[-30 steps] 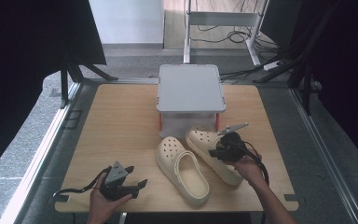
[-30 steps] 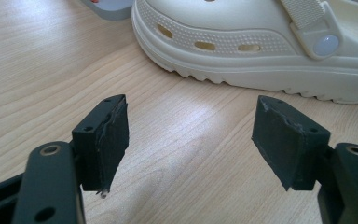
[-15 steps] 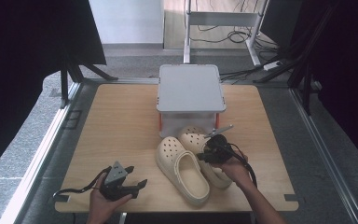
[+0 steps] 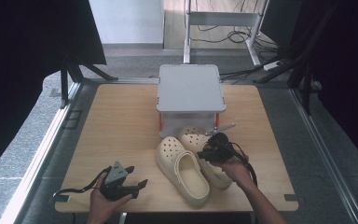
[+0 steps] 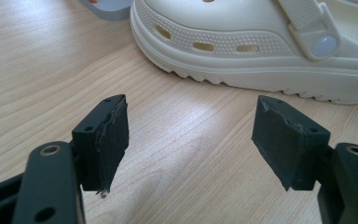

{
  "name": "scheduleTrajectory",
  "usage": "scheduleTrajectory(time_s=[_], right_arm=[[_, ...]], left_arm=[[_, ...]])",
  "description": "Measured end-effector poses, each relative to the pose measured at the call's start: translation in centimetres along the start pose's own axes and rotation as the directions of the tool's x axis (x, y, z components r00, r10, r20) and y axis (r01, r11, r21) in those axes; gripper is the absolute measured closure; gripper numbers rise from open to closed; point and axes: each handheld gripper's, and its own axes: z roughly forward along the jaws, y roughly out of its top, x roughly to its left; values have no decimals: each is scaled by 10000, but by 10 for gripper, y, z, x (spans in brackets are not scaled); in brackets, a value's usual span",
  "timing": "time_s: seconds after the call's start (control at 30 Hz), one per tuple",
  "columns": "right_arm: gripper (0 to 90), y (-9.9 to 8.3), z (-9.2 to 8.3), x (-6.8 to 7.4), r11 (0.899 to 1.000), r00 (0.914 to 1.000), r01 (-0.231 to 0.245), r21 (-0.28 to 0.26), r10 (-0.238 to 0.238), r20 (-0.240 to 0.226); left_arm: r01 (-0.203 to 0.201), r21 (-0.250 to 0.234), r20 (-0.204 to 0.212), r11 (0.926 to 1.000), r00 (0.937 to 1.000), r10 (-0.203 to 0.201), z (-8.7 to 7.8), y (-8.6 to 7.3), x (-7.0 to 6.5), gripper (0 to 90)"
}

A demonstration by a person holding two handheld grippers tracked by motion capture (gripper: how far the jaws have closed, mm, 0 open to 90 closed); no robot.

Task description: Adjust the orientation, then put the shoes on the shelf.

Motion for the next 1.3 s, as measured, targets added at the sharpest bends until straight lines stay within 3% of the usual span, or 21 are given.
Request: scheduleTrajectory(time_s=[0.33, 0.6, 0.83, 0.9, 1.13, 1.3], right_arm=[[744, 2, 3, 4, 9999, 9999, 127, 25, -127, 89], [627, -1, -4, 5, 9996, 9995, 266, -56, -267, -168], [511, -4, -9, 7, 9997, 9996, 247, -77, -247, -121], [452, -4, -6, 9, 9995, 9995, 296, 86, -295, -55], [444, 0, 9, 14, 9953, 9986, 537, 808, -536, -25], [463, 3, 24, 15, 9911, 9989, 448, 1253, -460, 64]], left_arm=[[-13, -2, 4, 10000, 10000, 13, 0, 0, 0, 276], [-14, -19, -40, 10000, 10000, 14, -1, 0, 0, 276], [-22, -1, -43, 10000, 10000, 22, -1, 0, 1, 276], [-18, -13, -32, 10000, 10000, 18, -1, 0, 0, 276], [-18, -24, -32, 10000, 10000, 18, -1, 1, 1, 276], [-28, -11, -1, 10000, 10000, 28, 1, 1, 2, 276]])
